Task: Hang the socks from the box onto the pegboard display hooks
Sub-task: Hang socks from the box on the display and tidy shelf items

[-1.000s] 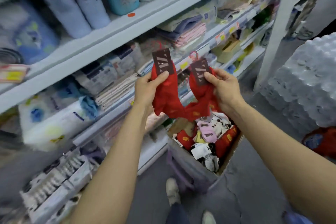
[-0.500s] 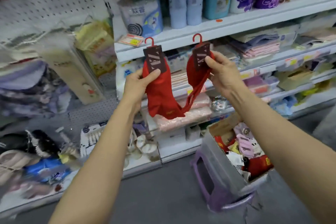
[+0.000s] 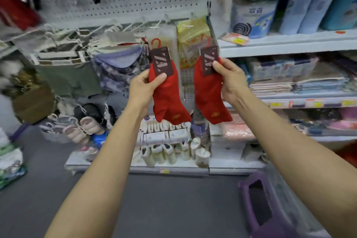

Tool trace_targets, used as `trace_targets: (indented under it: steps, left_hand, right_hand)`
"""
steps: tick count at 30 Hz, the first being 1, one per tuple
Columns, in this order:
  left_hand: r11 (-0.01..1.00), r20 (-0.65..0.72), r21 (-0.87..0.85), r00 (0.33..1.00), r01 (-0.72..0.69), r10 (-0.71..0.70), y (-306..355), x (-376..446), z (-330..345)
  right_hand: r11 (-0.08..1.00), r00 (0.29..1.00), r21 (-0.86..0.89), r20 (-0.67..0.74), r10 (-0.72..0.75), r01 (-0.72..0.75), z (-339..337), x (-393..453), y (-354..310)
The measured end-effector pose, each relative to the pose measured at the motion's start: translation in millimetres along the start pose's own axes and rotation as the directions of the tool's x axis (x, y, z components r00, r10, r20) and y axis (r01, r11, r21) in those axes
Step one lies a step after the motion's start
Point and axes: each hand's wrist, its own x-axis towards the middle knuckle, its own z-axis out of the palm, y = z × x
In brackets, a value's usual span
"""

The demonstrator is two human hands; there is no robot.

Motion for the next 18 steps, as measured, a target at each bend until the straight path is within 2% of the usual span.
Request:
trace_targets:
  steps: [5, 9, 18]
  left_hand:
    - [0.999, -0.183, -0.037, 0.983, 0.007, -0.013, 0.7, -4.3, -65.8]
    - [0.998, -0.342, -0.067, 0.940, -0.019, -0.005, 5.1, -9.9, -113.4]
    - [0.994, -0.618, -0.014, 0.783, -0.105, 0.074, 20.7, -35.6, -203.7]
  right_hand:
    - [0.994, 0.990, -0.009, 0.095, 0.107, -0.106, 63.0, -1.2, 52.8]
    - [0.984, 0.967, -0.042, 0.179, 0.180, -0.176, 111.1, 1.4, 85.6]
    - [0.962, 0.886, -0.133, 0.376, 0.272, -0.238, 209.3, -2.2, 140.2]
